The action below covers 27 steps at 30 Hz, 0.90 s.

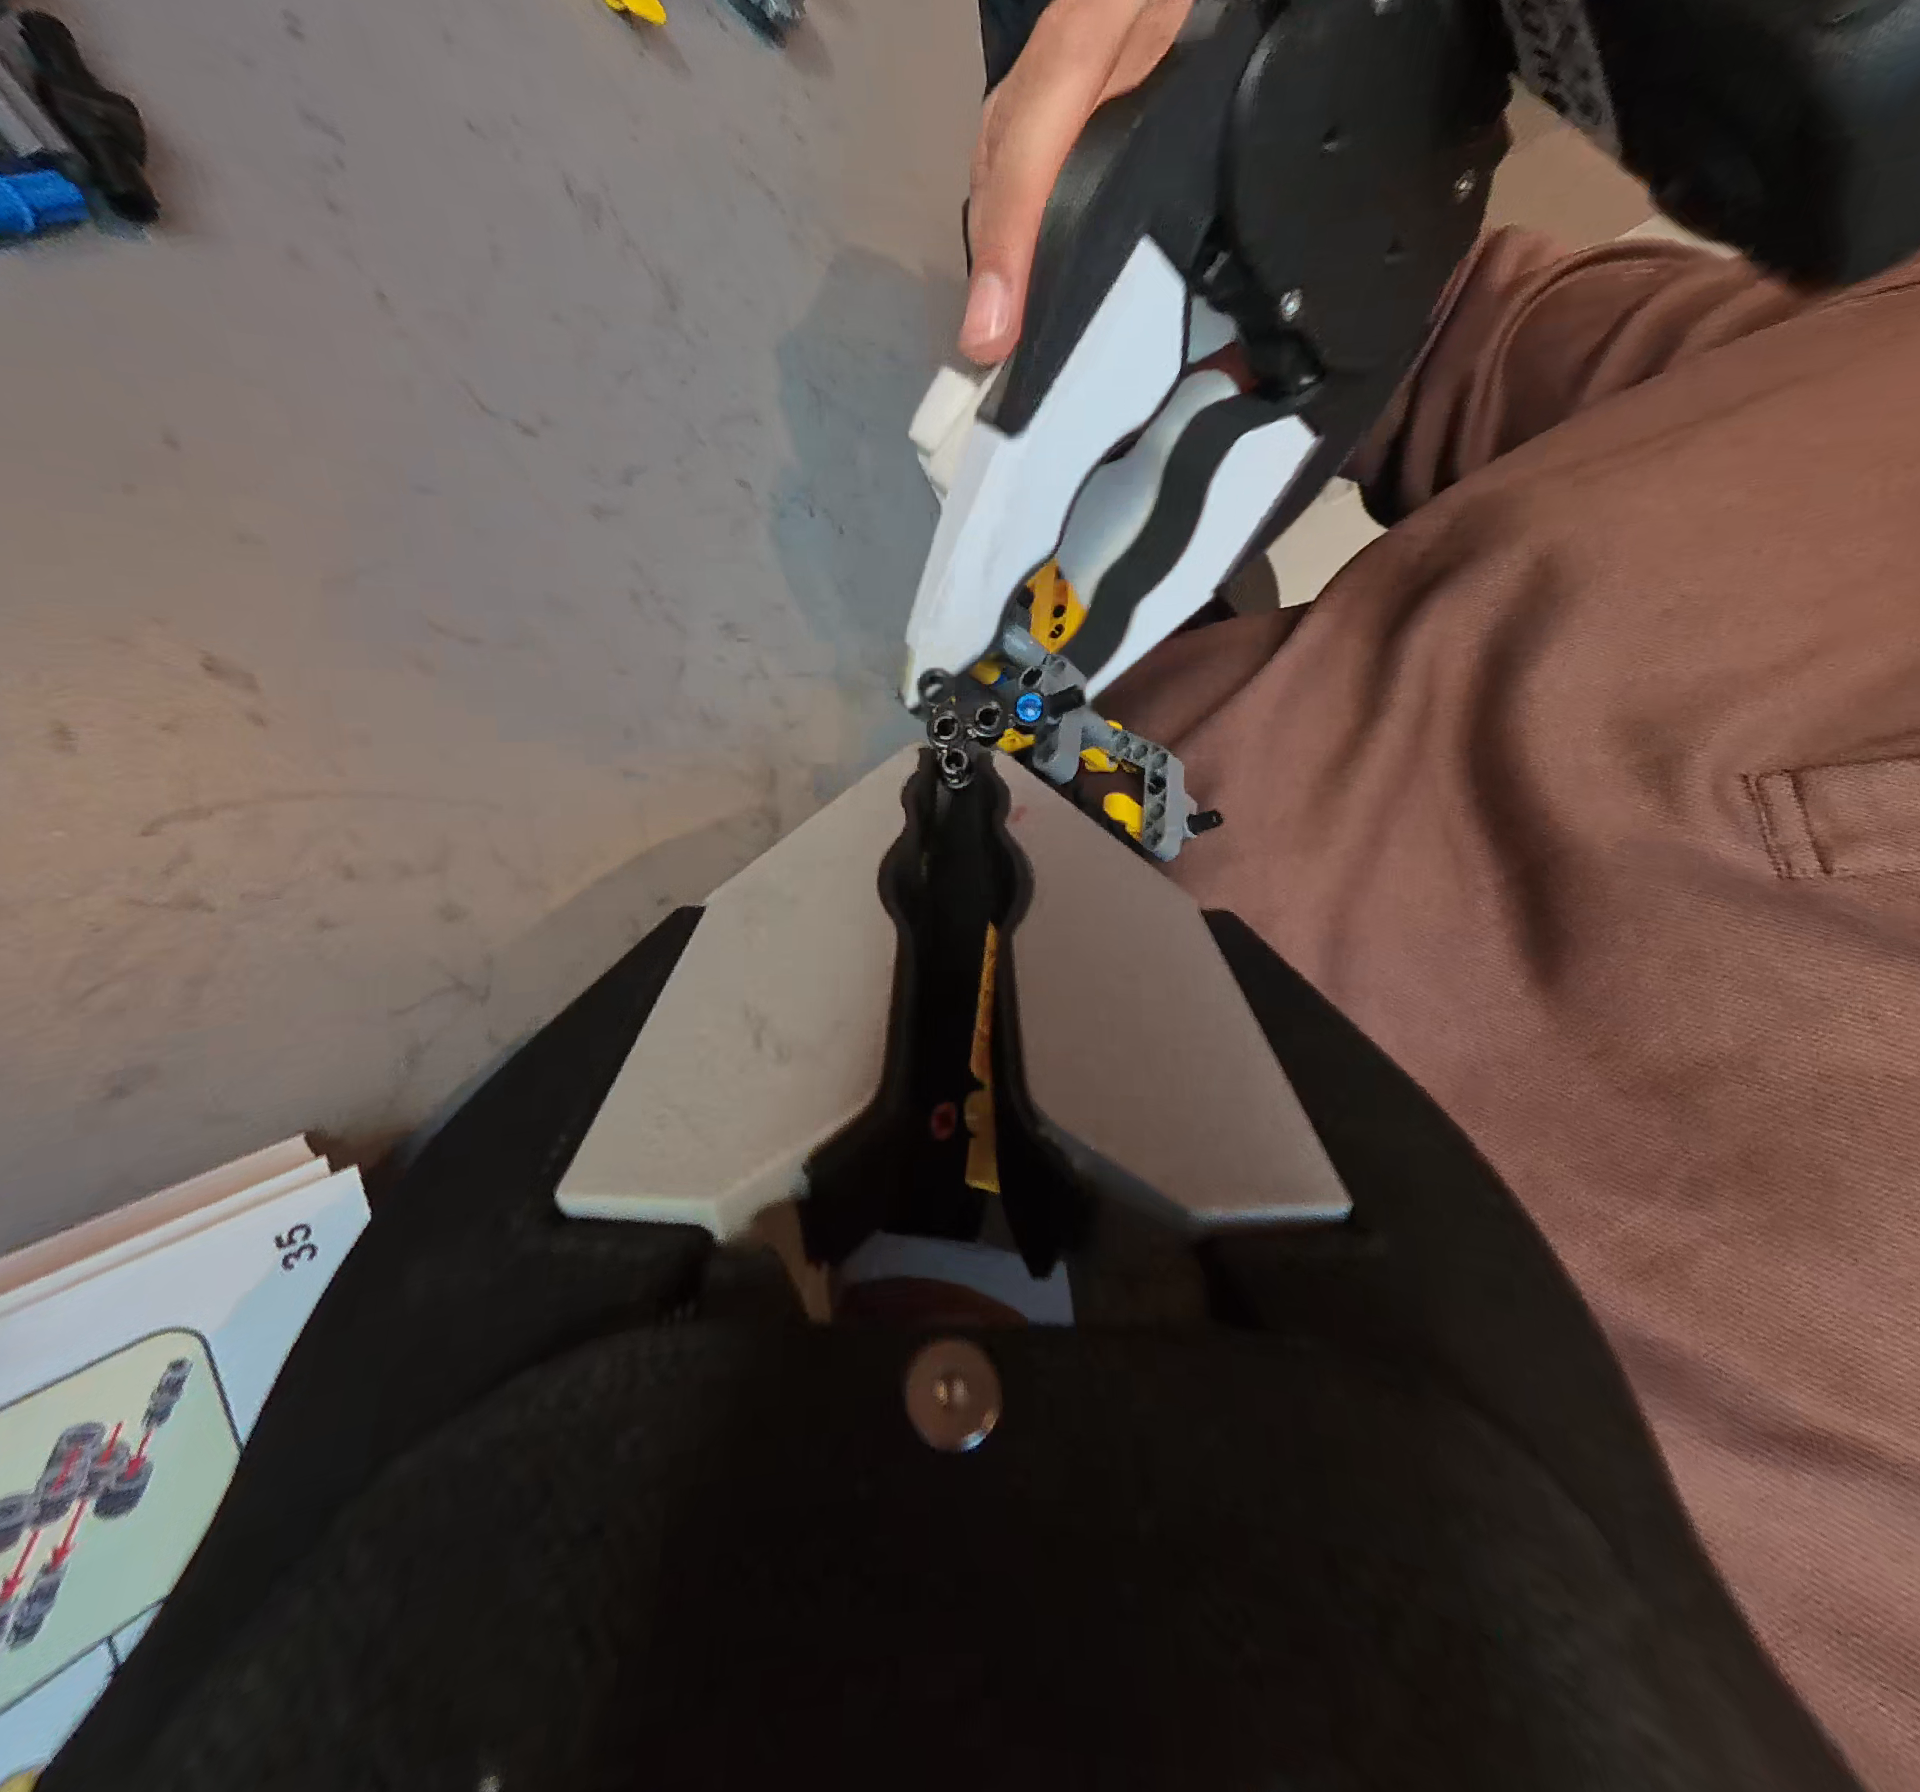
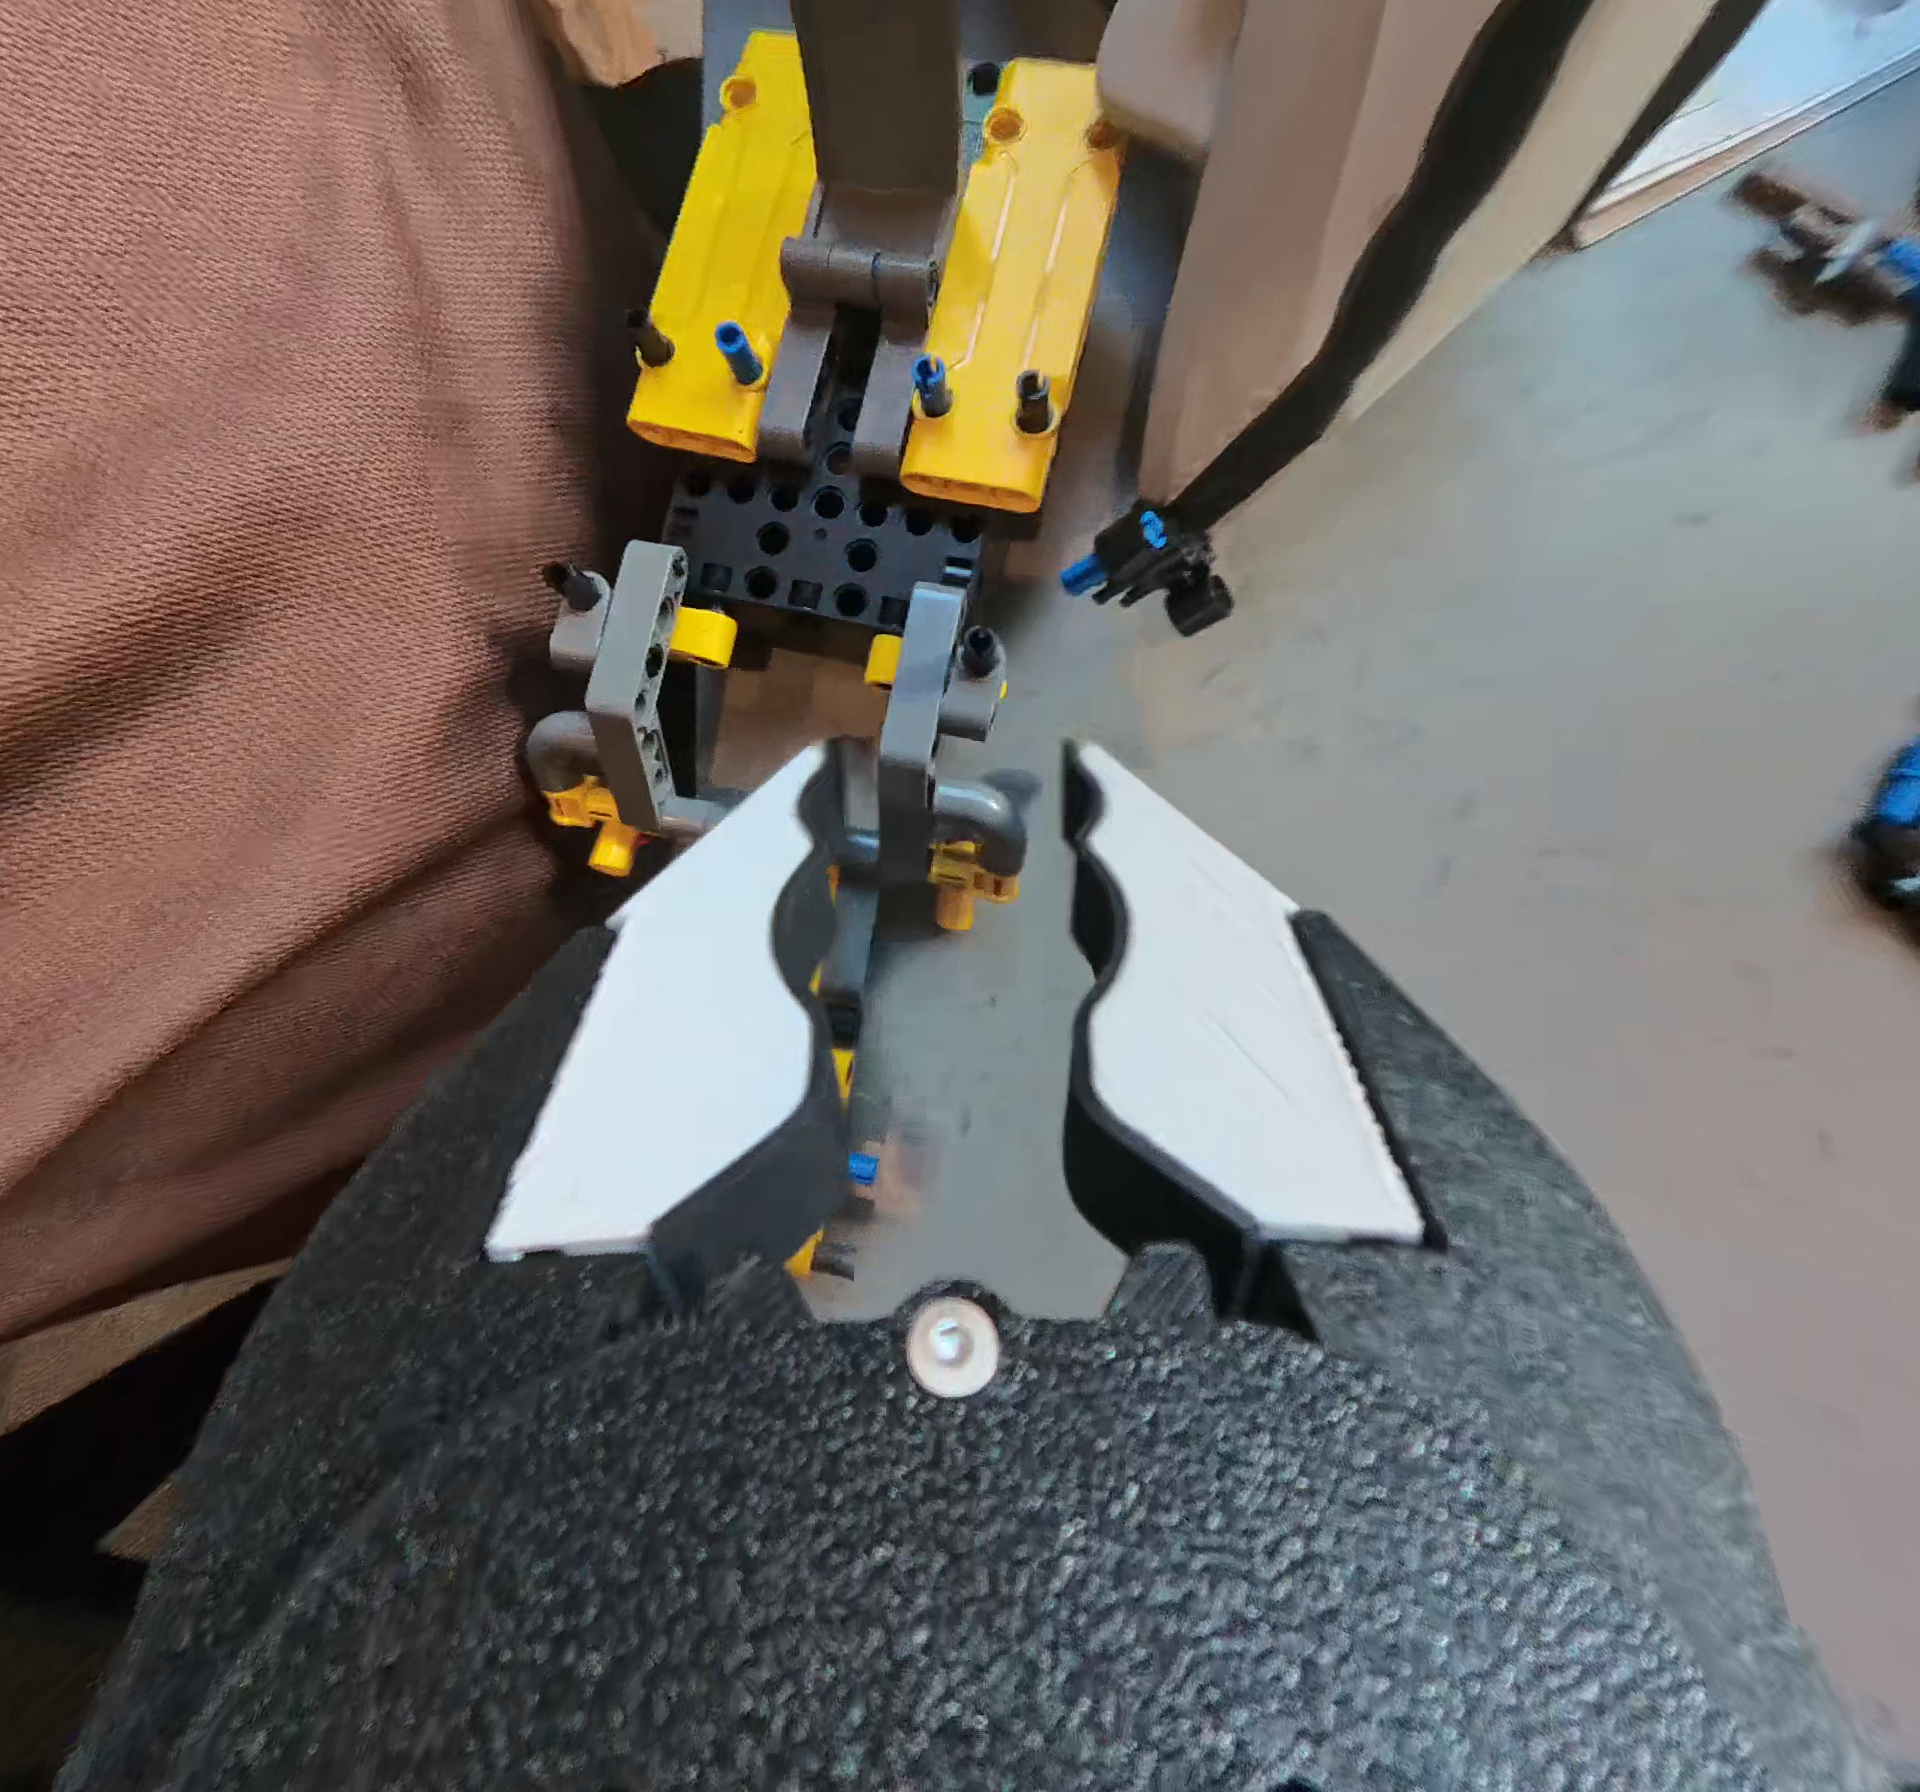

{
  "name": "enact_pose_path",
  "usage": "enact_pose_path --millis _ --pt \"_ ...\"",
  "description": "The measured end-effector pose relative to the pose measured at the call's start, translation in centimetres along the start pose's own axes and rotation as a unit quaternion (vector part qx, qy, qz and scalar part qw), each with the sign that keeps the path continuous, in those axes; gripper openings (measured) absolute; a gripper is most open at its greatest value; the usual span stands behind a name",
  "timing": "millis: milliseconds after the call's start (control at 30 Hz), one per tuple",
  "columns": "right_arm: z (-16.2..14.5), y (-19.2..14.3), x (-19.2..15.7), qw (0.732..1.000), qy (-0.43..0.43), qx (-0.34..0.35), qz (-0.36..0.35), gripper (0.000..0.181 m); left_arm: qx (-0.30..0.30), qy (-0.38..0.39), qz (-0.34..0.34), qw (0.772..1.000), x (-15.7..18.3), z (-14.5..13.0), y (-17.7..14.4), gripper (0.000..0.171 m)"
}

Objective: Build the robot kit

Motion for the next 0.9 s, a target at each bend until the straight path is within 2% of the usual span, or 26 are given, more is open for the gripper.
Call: enact_pose_path --millis 67,133,233,333,433,500,567,633,733,833,900 --pt "0.2 0.3 0.0 1.000 -0.019 -0.017 -0.013 0.034 0.011 0.004 0.007 1.000 0.1 0.2 -0.3 0.004" --pt "0.6 0.1 0.1 0.997 -0.053 -0.017 -0.059 0.030 0.018 0.014 0.026 0.999 0.3 0.3 -0.8 0.004" --pt "1.7 -1.2 0.1 0.978 -0.119 -0.004 -0.172 0.024 0.045 0.041 0.058 0.996 1.4 1.1 -2.7 0.004" --pt "3.0 -2.9 -0.5 0.923 -0.220 0.005 -0.314 0.024 0.074 0.079 0.100 0.989 3.1 2.3 -5.2 0.003" --pt "3.6 -3.2 -2.2 0.873 -0.291 0.024 -0.390 0.023 0.085 0.117 0.130 0.981 4.8 2.8 -6.3 0.003" --pt "3.4 -2.8 -3.1 0.825 -0.349 0.018 -0.445 0.023 0.087 0.139 0.122 0.979 5.7 2.9 -5.9 0.003" --pt "3.4 -2.2 -4.0 0.789 -0.391 0.010 -0.473 0.023 0.077 0.166 0.116 0.976 6.1 2.7 -5.2 0.004" --pt "3.6 -2.2 -4.5 0.773 -0.409 0.007 -0.486 0.023 0.055 0.175 0.121 0.976 5.8 2.5 -4.6 0.004" --pt "3.4 -2.5 -4.3 0.737 -0.436 -0.002 -0.516 0.022 0.057 0.187 0.116 0.974 6.3 2.7 -4.2 0.003" --pt "2.2 -2.7 -3.9 0.723 -0.433 -0.018 -0.538 0.022 0.039 0.204 0.159 0.965 6.0 1.9 -3.6 0.004" --pt "1.1 -2.3 -4.0 0.722 -0.431 -0.024 -0.541 0.022 0.049 0.205 0.167 0.963 6.1 1.3 -3.2 0.004"
Point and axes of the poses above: each gripper's, where its closed fingertips meet, y out along the fingers, z out of its top, x = y × z across the jaws, the point moved 7 cm from there along -y, back along the fingers, and after that the axes turned 9 degrees about y, right-handed, at the moved point
